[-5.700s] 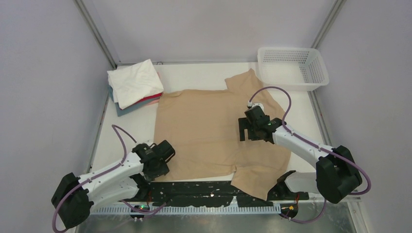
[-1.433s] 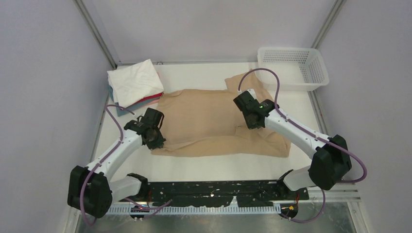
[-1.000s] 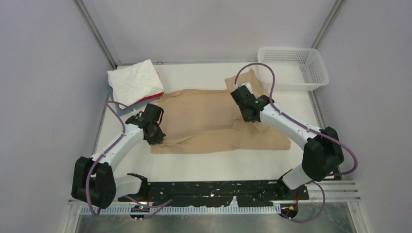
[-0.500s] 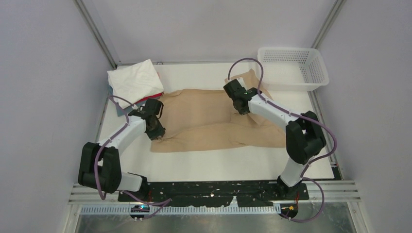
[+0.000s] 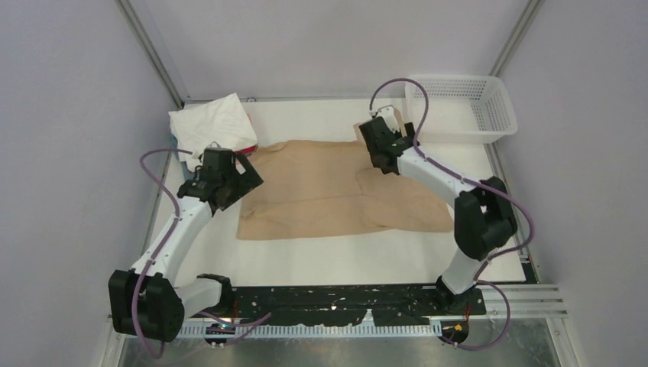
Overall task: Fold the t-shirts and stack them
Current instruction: Fold the flattened tshirt in 1/3 of the way
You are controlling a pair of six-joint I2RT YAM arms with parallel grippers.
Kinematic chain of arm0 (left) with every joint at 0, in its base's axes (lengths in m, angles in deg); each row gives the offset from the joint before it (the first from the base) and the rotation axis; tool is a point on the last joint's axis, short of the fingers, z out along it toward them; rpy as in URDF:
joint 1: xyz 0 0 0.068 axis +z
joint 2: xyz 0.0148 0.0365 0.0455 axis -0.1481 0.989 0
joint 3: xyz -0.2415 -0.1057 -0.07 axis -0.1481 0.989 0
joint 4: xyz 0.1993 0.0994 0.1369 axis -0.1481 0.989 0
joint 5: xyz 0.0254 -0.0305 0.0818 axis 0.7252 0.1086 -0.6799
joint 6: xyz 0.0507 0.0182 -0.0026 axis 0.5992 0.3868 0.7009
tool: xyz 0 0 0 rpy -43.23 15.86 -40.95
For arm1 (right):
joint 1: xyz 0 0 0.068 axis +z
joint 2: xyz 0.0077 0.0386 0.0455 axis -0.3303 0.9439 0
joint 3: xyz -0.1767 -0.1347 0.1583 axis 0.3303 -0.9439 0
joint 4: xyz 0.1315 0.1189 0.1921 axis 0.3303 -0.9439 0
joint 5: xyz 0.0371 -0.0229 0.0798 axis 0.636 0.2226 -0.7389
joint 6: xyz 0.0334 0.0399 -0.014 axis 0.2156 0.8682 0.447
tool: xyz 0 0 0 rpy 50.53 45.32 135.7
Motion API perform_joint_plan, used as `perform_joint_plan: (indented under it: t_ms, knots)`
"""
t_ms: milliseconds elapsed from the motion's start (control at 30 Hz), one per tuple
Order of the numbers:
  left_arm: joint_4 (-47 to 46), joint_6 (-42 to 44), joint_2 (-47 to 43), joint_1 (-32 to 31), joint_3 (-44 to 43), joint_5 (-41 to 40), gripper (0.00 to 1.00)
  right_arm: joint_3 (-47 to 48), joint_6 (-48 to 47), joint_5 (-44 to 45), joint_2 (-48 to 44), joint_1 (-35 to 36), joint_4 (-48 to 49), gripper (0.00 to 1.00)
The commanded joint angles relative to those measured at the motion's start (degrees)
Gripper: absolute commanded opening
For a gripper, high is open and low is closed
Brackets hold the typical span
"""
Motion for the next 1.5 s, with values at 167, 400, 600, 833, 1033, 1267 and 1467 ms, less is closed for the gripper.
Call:
perform_joint_plan:
  t_ms: [167, 400, 600, 833, 1033, 1267, 1467]
  knots:
    - [-11.2, 4.2, 4.8, -8.8, 6.2, 17.6, 1.0, -28.0, 20.0, -28.7, -26.8, -0.8, 0.4, 0.95]
    - [-15.6, 2.8, 13.4, -9.1, 10.1, 18.3, 1.0, -34.7, 19.7, -37.9, -21.5, -6.3, 8.7, 0.95]
    - [-9.9, 3.5, 15.3, -8.6, 9.1, 10.9, 1.0, -33.2, 20.6, -41.1, -12.5, -14.5, 12.2, 0.95]
    - [-6.5, 4.4, 12.4, -6.9, 11.8, 4.9, 1.0, -28.5, 21.4, -34.3, -11.3, -18.9, 6.5, 0.95]
    - [-6.0, 4.5, 10.3, -6.6, 13.1, 8.6, 1.0, -33.4, 22.2, -36.2, -14.5, -19.2, 4.3, 0.95]
    - [-6.2, 3.0, 6.6, -8.7, 18.8, 14.0, 1.0, -41.4, 22.3, -42.3, -24.3, -19.1, -1.7, 0.95]
    - [-1.4, -1.5, 0.0, -13.1, 23.3, 13.2, 1.0, -44.7, 24.7, -41.2, -35.4, -16.7, -11.8, 0.95]
